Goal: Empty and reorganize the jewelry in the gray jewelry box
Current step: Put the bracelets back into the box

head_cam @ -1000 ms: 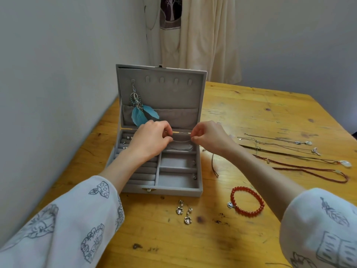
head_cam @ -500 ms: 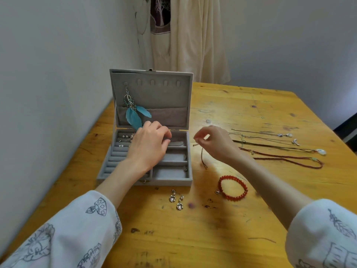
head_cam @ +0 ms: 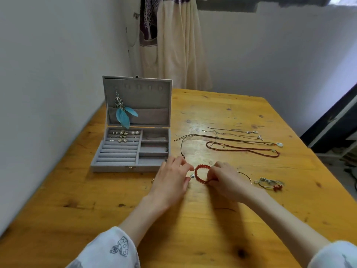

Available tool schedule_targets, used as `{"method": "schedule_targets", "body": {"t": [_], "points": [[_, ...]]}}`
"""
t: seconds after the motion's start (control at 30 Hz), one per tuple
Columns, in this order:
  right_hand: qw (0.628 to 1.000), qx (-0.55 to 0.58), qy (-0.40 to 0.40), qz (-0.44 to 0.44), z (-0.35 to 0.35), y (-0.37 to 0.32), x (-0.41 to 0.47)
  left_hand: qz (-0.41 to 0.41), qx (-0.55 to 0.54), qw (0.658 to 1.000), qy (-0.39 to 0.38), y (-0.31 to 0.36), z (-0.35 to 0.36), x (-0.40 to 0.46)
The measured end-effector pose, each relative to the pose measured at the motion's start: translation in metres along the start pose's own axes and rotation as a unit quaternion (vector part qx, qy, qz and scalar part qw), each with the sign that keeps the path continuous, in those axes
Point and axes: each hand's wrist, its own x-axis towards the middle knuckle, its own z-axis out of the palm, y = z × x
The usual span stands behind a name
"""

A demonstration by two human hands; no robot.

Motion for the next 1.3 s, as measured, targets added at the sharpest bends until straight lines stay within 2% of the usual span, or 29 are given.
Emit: {"method": "schedule_targets", "body": {"t": [0.07,0.17,0.23,0.37,0.47,0.57,0.63,0.67,0.73,0.8,0.87,0.93,1.0,1.17,1.3], "points": [[1.000,0.002,-0.006,-0.016,-0.001,-0.001,-0.001,-0.004,-0.002,1.000,-0.027,0.004,0.001,-0.002],[0.988,0.153,0.005,-0.019,-0.014,-0.008,-0.003,-0.007,-0.033,0.998,-0.055,0.003,-0.001,-0.001],[0.963,0.269,0.016,-0.025,-0.026,-0.015,-0.004,-0.021,-0.089,0.994,-0.063,0.002,-0.005,0.000],[0.918,0.395,0.011,-0.035,-0.045,-0.032,-0.001,-0.086,-0.246,0.964,-0.047,-0.001,-0.027,0.002],[0.863,0.505,0.028,-0.005,-0.053,-0.040,0.009,-0.128,-0.342,0.930,-0.031,-0.016,-0.045,-0.002],[0.777,0.629,-0.017,0.023,-0.057,-0.046,0.023,-0.186,-0.460,0.868,0.001,-0.038,-0.062,-0.004],[0.740,0.670,-0.060,0.023,-0.056,-0.054,0.034,-0.207,-0.467,0.859,0.042,-0.054,-0.070,0.000],[0.732,0.677,-0.071,0.022,-0.054,-0.060,0.040,-0.216,-0.464,0.857,0.057,-0.063,-0.073,0.004],[0.740,0.669,-0.064,0.029,-0.051,-0.071,0.053,-0.236,-0.440,0.864,0.071,-0.079,-0.074,0.014],[0.773,0.631,-0.023,0.056,-0.045,-0.080,0.069,-0.248,-0.373,0.891,0.075,-0.094,-0.069,0.025],[0.832,0.548,0.036,0.085,-0.036,-0.086,0.087,-0.239,-0.271,0.929,0.080,-0.104,-0.062,0.035],[0.905,0.406,0.101,0.076,-0.026,-0.090,0.103,-0.218,-0.183,0.954,0.090,-0.110,-0.054,0.041],[0.948,0.280,0.147,0.045,-0.018,-0.092,0.114,-0.190,-0.122,0.970,0.089,-0.112,-0.047,0.045],[0.976,0.119,0.176,-0.037,-0.007,-0.091,0.126,-0.136,-0.025,0.988,0.065,-0.117,-0.034,0.046],[0.981,0.052,0.172,-0.077,0.001,-0.089,0.126,-0.131,0.010,0.990,0.051,-0.117,-0.031,0.046]]}}
